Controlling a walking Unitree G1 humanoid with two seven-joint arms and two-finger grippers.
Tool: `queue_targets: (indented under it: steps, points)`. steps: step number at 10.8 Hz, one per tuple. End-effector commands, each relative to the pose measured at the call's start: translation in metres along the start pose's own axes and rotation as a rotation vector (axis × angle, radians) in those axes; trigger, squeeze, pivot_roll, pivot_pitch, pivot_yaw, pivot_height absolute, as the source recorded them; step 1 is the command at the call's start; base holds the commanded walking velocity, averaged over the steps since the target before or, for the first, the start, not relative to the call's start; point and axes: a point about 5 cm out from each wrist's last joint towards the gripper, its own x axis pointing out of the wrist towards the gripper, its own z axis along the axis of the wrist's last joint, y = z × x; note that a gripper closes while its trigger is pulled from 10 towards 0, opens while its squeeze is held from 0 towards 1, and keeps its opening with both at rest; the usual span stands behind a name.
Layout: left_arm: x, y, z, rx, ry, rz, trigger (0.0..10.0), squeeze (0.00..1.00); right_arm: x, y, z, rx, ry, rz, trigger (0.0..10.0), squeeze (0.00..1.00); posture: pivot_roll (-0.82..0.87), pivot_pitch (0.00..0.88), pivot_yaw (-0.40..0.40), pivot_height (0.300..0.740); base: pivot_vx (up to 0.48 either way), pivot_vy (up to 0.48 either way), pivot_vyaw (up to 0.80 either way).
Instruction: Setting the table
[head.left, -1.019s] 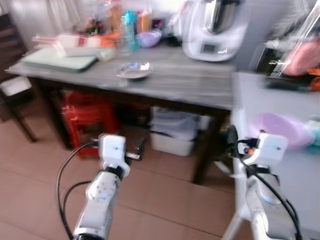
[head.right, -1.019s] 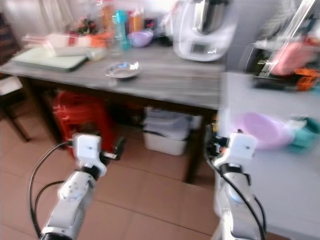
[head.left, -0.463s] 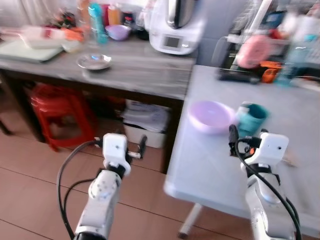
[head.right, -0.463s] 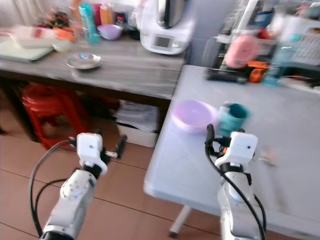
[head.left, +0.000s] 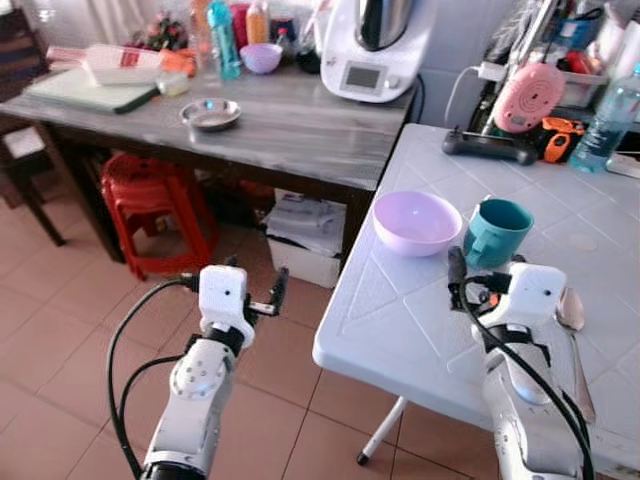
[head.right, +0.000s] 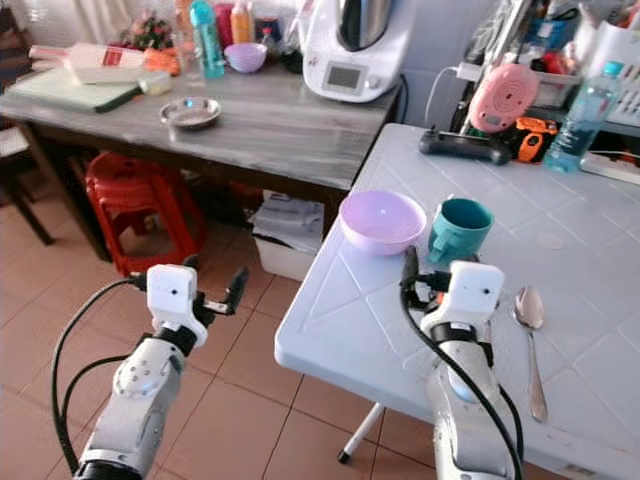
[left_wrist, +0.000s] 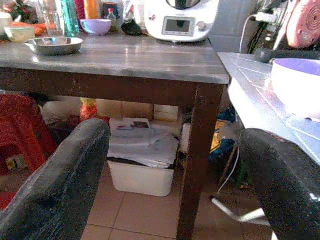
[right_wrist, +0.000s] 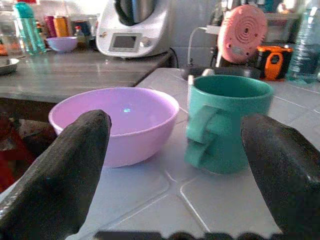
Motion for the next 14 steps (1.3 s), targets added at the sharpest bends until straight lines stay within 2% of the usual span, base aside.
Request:
queue_targets:
  steps: [1, 4, 6, 8, 14]
  points:
    - [0.001, 0.0, 0.004, -0.003, -0.022, -0.015, 10.0, 0.0, 0.002, 0.005, 0.006, -0.01, -0.027, 0.025, 10.0, 0.0, 0.07, 0.003, -0.017, 0.74, 0.0, 0.0, 0.0]
    - [0.002, -0.003, 0.005, -0.006, -0.028, -0.041, 10.0, 0.0, 0.003, 0.005, 0.006, -0.02, -0.03, 0.029, 10.0, 0.0, 0.07, 0.0, -0.016, 0.74, 0.0, 0.0, 0.0]
    - [0.002, -0.004, 0.006, -0.009, -0.033, -0.054, 10.0, 0.0, 0.002, 0.009, 0.012, -0.083, -0.073, 0.071, 10.0, 0.0, 0.07, 0.0, -0.015, 0.74, 0.0, 0.0, 0.0]
    - [0.002, -0.006, 0.009, -0.022, -0.049, -0.071, 10.0, 0.0, 0.001, 0.016, 0.021, -0.13, -0.122, 0.11, 10.0, 0.0, 0.06, 0.002, -0.015, 0.74, 0.285, 0.0, 0.0]
    - [0.002, -0.01, 0.008, -0.032, -0.048, -0.094, 10.0, 0.0, -0.003, 0.02, 0.021, -0.158, -0.127, 0.149, 10.0, 0.0, 0.06, 0.005, -0.012, 0.74, 0.328, 0.0, 0.0]
